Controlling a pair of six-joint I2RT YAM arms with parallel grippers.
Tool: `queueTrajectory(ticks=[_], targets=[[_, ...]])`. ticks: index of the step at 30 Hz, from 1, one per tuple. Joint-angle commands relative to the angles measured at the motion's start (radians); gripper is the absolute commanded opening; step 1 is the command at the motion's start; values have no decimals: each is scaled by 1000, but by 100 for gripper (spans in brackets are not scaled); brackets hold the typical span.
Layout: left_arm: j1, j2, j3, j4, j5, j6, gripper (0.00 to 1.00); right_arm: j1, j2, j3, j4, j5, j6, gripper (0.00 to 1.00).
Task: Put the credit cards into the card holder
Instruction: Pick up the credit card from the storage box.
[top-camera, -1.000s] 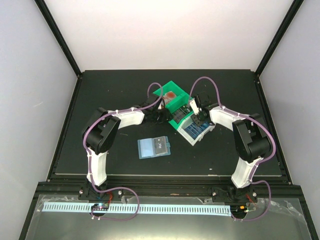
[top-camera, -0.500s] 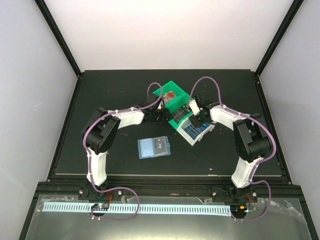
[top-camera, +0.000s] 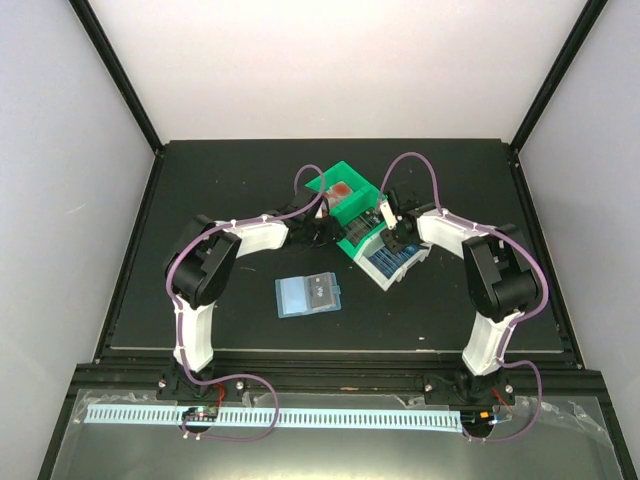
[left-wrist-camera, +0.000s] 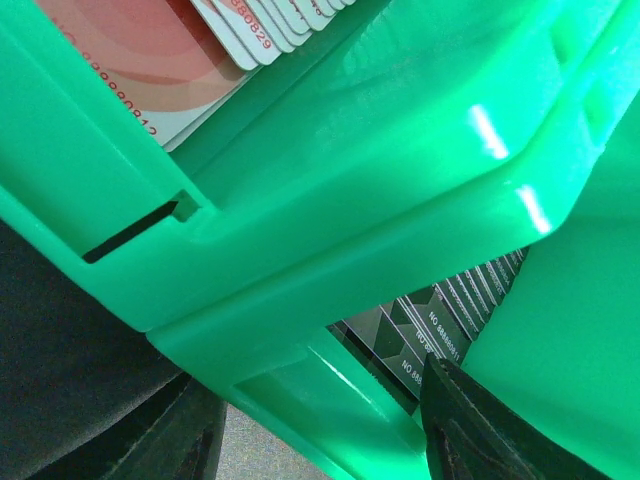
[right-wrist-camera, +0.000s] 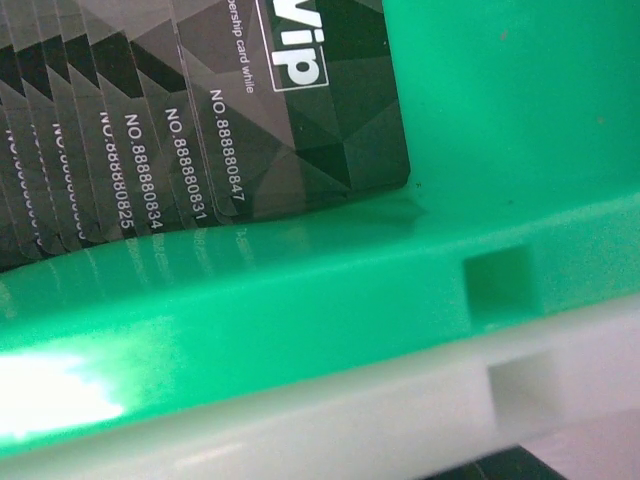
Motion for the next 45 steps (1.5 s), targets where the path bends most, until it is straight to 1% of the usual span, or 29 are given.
queueTrajectory(ticks=[1, 5, 13, 19, 27, 30, 32, 35, 40, 45], targets=[[8, 30, -31, -95, -41, 44, 53, -12, 6, 34, 5, 95, 27, 40], [10, 30, -32, -94, -42, 42, 53, -21, 3, 66, -42, 87, 45, 40], [9, 29, -34, -92, -40, 43, 53, -69, 19, 123, -146, 17, 123, 41], [9, 29, -37, -91, -40, 44, 53, -97, 56, 178, -223, -16, 215, 42], [9, 24, -40, -90, -39, 43, 53, -98, 83, 203, -235, -9, 296, 41], [10, 24, -42, -88, -38, 42, 53, -98, 76, 196, -222, 20, 297, 38], [10, 24, -43, -87, -38, 42, 53, -98, 71, 196, -219, 48, 290, 32], [9, 26, -42, -86, -38, 41, 53, -97, 52, 185, -206, 85, 282, 28], [9, 29, -42, -84, -36, 40, 53, -95, 26, 172, -192, 145, 257, 23], [9, 30, -42, -83, -36, 40, 53, -79, 31, 162, -189, 241, 202, 21]])
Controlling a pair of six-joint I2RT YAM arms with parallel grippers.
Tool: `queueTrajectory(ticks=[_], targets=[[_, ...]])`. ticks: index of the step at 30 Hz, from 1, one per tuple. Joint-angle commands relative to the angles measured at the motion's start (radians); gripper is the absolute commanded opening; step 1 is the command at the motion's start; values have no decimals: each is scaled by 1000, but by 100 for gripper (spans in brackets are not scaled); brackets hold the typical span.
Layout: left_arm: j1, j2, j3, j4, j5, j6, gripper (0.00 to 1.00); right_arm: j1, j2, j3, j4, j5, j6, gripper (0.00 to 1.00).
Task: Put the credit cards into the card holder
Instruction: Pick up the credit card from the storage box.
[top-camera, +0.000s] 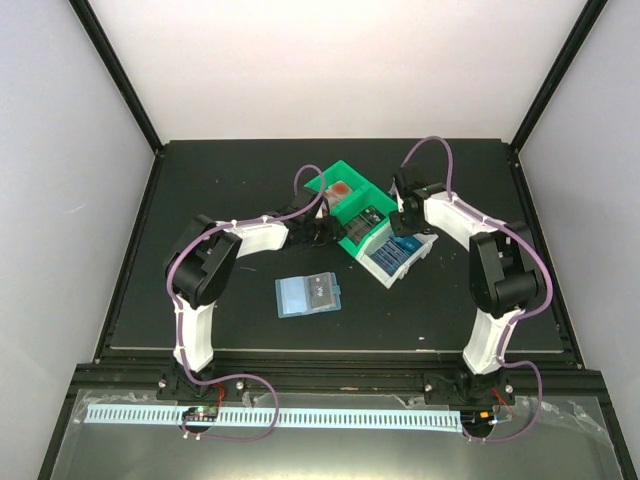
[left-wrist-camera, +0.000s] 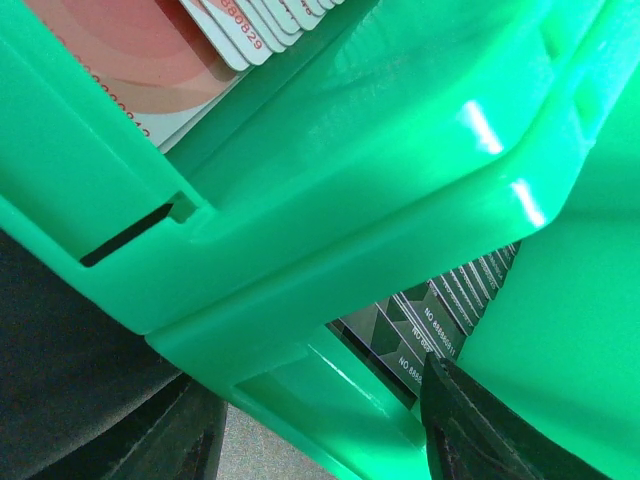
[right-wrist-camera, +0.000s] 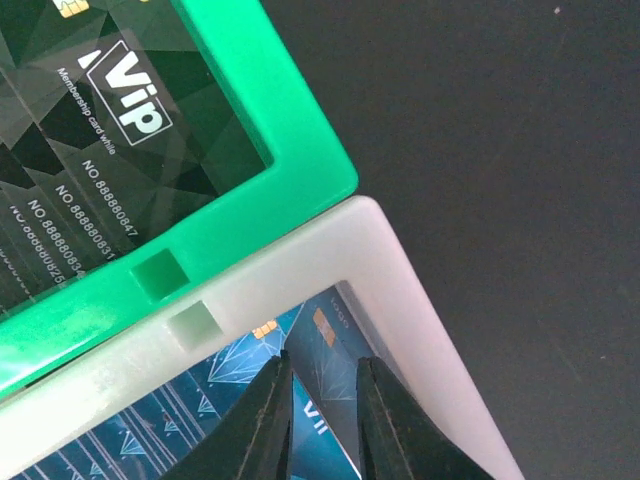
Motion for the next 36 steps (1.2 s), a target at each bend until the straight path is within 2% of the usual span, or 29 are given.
queueTrajectory(ticks=[1, 10, 19, 23, 30, 36], targets=[[10, 30, -31, -118, -36, 56, 53, -11, 12, -25, 34, 230, -64, 20], [10, 31, -26, -121, -36, 56, 53, 16, 27, -76, 35, 313, -192, 18], [9, 24, -23, -122, -32, 58, 53, 29, 4, -105, 41, 330, -235, 15], [10, 6, -21, -112, -18, 71, 56, 48, -57, -91, 75, 248, -222, 1], [10, -63, -21, -57, 83, 119, 70, 49, -274, -47, 58, 21, -111, 1], [9, -155, -36, -28, 158, 138, 81, 48, -444, -99, 14, -215, 92, 1]])
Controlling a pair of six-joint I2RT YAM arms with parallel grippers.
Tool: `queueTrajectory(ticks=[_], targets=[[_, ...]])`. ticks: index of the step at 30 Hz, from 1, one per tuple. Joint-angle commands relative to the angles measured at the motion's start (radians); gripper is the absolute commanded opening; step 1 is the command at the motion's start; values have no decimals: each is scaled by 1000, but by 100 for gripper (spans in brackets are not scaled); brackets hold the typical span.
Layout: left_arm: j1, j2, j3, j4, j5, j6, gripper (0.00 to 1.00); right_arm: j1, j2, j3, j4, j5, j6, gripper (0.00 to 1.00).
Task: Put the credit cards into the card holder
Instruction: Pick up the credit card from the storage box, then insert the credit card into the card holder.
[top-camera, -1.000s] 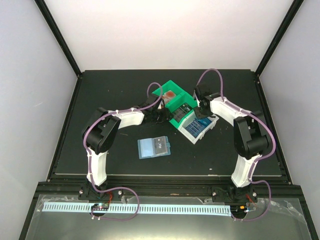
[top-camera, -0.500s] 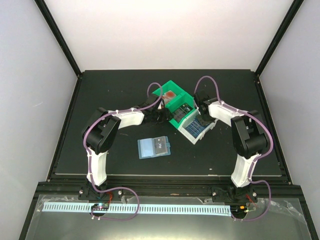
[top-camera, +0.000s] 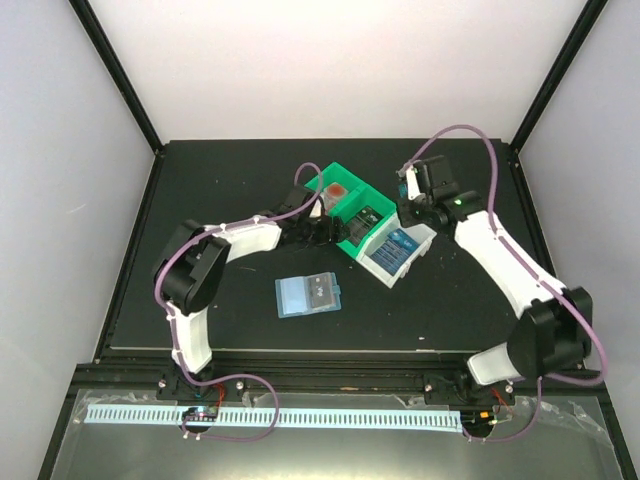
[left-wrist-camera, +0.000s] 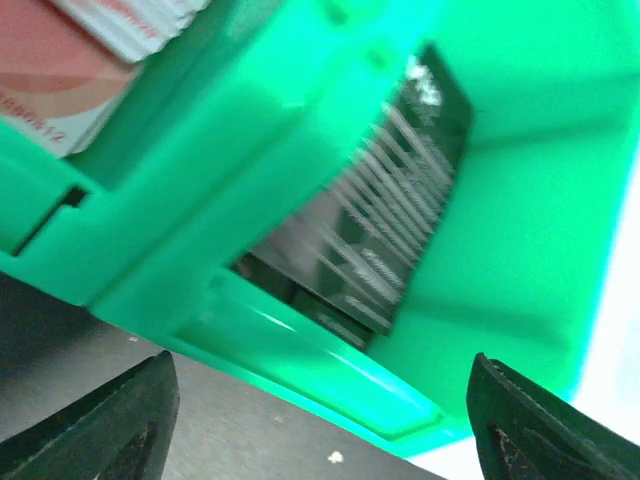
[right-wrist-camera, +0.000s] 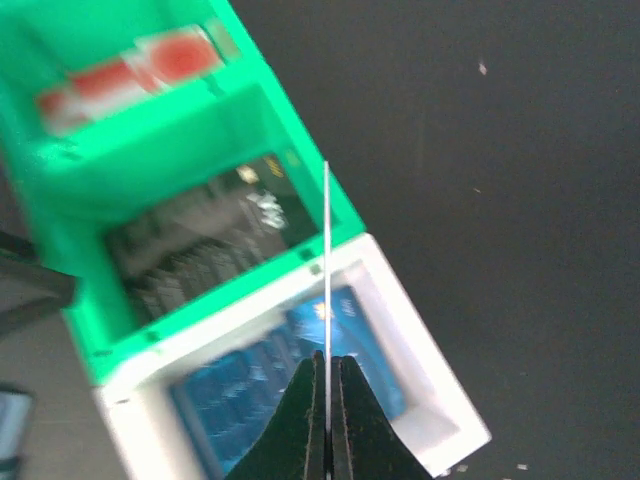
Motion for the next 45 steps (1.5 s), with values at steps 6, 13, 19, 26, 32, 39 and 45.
queueTrajectory(ticks=[6, 13, 19, 26, 32, 39, 45], targets=[[1, -238, -79, -2, 78, 54, 86, -2, -166, -72, -31, -478, 426, 1], [2, -496, -283, -25, 37, 16, 87, 18, -267, -347, 355, -861, 863, 1], [7, -653, -406, -64, 189, -27, 86, 58, -254, -574, 780, -995, 1295, 1], [18, -748, -482, -123, 258, -31, 79, 168, -161, -536, 886, -989, 1370, 1], [35, -781, -532, -242, 58, 31, 66, 264, -35, -398, 596, -827, 1020, 1], [62, -808, -620, -292, -70, 50, 58, 358, 123, -338, 570, -761, 865, 1], [71, -795, -653, -269, -88, 62, 49, 391, 230, -309, 564, -713, 829, 1]])
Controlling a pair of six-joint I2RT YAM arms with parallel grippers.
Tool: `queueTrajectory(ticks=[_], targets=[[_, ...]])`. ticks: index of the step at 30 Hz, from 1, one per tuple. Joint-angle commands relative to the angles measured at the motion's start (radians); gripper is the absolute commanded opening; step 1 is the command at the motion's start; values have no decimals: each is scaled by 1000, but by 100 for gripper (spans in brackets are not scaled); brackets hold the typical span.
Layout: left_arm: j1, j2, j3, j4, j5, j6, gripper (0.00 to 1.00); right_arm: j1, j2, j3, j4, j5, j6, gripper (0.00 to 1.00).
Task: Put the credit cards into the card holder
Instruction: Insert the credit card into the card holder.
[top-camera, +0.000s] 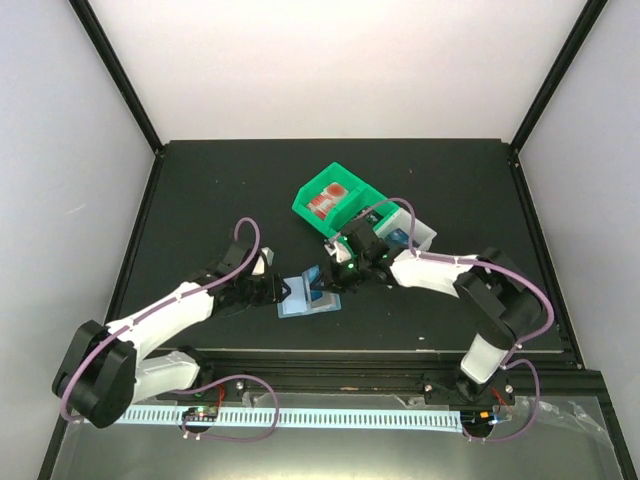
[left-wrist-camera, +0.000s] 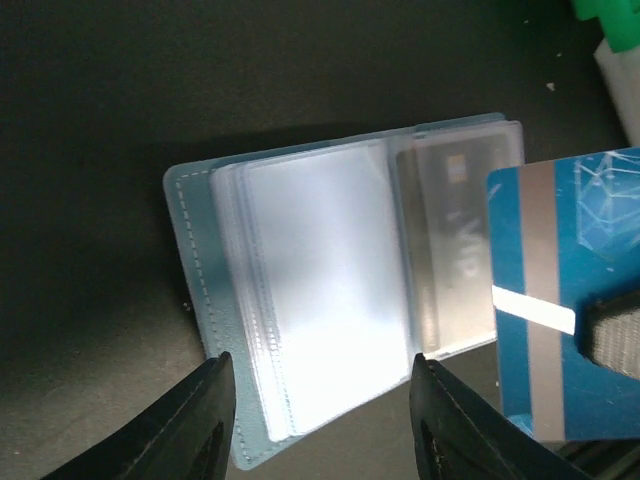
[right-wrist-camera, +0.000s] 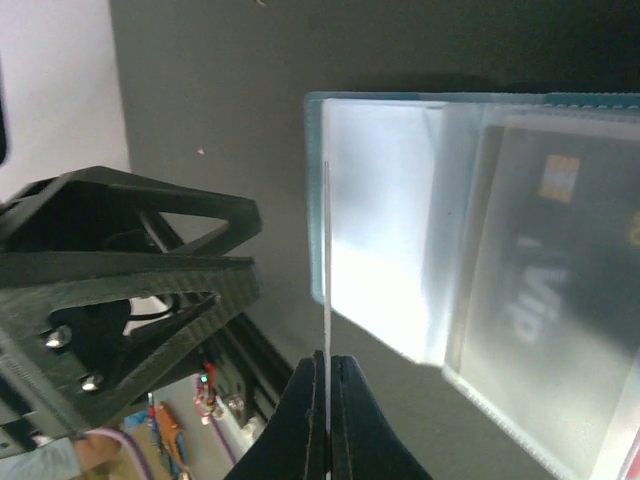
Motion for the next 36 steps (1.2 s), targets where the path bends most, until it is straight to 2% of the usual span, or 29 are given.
queueTrajectory(ticks=[1, 9, 19, 27, 32, 36], targets=[[12, 16, -3, 3, -46, 25, 47, 12, 64, 36, -16, 64, -74, 1], [11, 96, -11, 10, -57, 16, 42, 28, 104, 18, 54, 142, -69, 1], [12, 132, -8, -35, -95, 15, 40, 45, 163, -4, 122, 144, -30, 1], [11, 172, -15, -36, -99, 14, 36, 47, 97, -65, 153, 226, 26, 1], [10, 178, -16, -34, -99, 16, 32, 47, 92, -67, 142, 217, 30, 1], [10, 186, -16, -23, -88, 17, 31, 46, 131, -58, 172, 148, 35, 1]])
